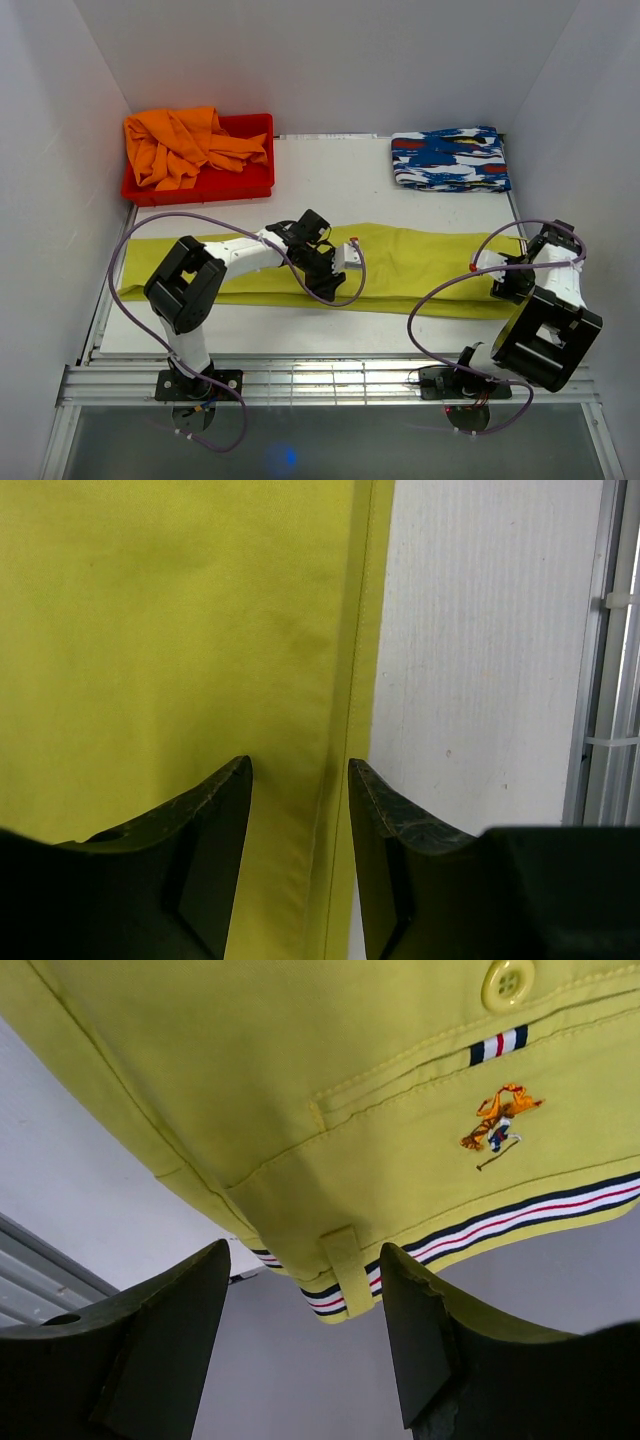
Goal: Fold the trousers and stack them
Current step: Fold the trousers
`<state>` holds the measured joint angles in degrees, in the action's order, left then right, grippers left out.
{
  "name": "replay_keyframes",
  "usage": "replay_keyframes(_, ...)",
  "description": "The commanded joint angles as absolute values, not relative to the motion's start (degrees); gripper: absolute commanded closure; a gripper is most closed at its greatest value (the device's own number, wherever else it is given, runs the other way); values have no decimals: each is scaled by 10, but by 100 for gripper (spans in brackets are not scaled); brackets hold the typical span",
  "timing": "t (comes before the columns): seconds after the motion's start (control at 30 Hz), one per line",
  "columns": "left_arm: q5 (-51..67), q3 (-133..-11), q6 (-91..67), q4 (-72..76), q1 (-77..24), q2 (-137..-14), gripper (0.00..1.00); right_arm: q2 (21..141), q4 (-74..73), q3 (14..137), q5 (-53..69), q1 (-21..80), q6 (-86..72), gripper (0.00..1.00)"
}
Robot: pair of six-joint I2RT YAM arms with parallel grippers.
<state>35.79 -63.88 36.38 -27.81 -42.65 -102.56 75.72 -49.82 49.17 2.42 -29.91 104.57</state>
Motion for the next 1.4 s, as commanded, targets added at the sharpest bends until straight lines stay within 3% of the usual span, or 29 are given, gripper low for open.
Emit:
replay_keyframes(0.0, 367, -660, 367, -279, -435, -1020, 46, 769, -472, 493, 17, -307, 1074, 32)
replay_keyframes(0.17, 352, -672, 367, -279, -438, -1034, 54, 780, -427, 482, 14, -307, 1074, 37)
replay_keyframes(0.23, 345, -677, 367, -279, -438, -1036, 63, 780, -416, 476, 14, -307, 1074, 46)
replay_keyframes(0.27, 344, -678, 368, -279, -438, -1035, 66, 780, -412, 475, 15, -307, 1073, 51)
replay_keyframes(0.3, 343, -678, 368, -279, -439, -1034, 69, 780, -406, 475, 18, -307, 1071, 65)
replay_keyframes(0.4, 348, -677, 368, -281, -438, -1025, 81, 776, -403, 480, 22, -307, 1069, 92)
replay_keyframes(0.57, 364, -675, 372, -294, -438, -1013, 100, 772, -426, 502, 31, -307, 1069, 92)
replay_keyframes(0.93, 370, -693, 354, -330, -438, -962, 100, 731, -547, 593, 58, -313, 1084, 92)
replay_keyframes(1.17, 384, -658, 356, -361, -438, -956, 100, 679, -495, 449, 23, -320, 1131, 92)
replay_keyframes(1.37, 369, -638, 386, -381, -438, -1017, 100, 721, -370, 367, -21, -319, 1122, 92)
